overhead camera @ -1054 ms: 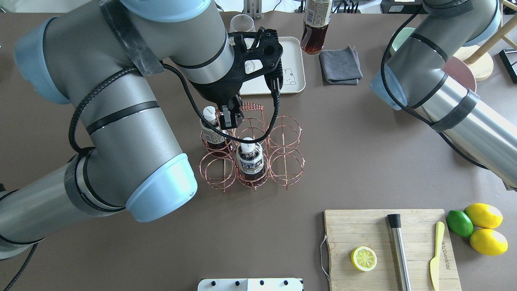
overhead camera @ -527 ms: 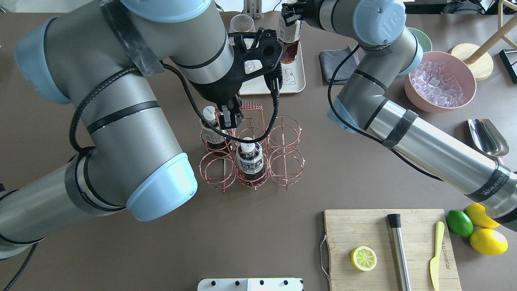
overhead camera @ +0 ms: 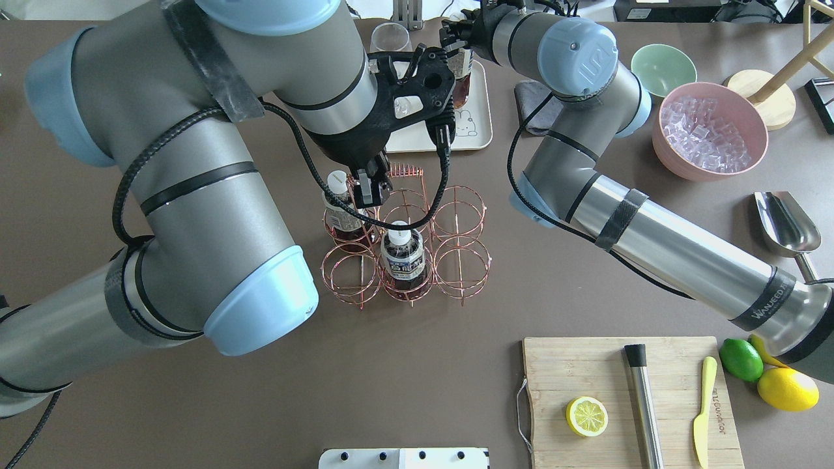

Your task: Take tea from basket to plate

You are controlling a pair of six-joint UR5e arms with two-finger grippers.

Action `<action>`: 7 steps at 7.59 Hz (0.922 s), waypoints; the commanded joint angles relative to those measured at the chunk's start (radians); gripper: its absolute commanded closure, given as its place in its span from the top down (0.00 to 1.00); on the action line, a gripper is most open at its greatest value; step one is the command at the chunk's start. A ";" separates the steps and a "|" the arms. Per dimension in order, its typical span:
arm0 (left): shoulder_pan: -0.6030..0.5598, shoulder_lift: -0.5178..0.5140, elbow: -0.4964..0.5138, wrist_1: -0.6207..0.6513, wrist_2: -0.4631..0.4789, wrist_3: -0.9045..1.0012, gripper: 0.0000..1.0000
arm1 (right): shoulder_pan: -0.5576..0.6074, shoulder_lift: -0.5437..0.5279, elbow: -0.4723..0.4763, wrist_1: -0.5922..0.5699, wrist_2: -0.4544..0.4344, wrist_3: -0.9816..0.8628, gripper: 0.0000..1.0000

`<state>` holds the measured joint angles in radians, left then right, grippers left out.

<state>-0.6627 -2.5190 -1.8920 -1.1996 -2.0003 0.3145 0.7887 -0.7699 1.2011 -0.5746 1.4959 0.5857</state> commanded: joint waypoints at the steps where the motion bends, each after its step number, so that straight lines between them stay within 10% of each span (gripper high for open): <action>1: 0.000 -0.001 -0.002 0.002 0.000 0.000 0.00 | -0.011 0.004 -0.032 0.018 -0.014 0.000 0.00; 3: -0.009 -0.004 -0.013 0.008 0.000 0.000 0.00 | -0.011 0.003 -0.032 0.018 -0.013 -0.001 0.00; 4: -0.027 -0.007 -0.027 0.023 0.000 0.000 0.00 | -0.011 0.004 -0.031 0.018 -0.013 -0.001 0.20; 5: -0.053 -0.011 -0.042 0.049 -0.003 0.009 0.00 | -0.011 0.004 -0.031 0.019 -0.009 -0.001 0.99; 7: -0.145 -0.001 -0.052 0.067 -0.011 0.031 0.00 | -0.009 0.006 -0.026 0.019 -0.006 0.000 1.00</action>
<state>-0.7344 -2.5271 -1.9324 -1.1526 -2.0038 0.3244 0.7779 -0.7647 1.1714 -0.5562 1.4859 0.5845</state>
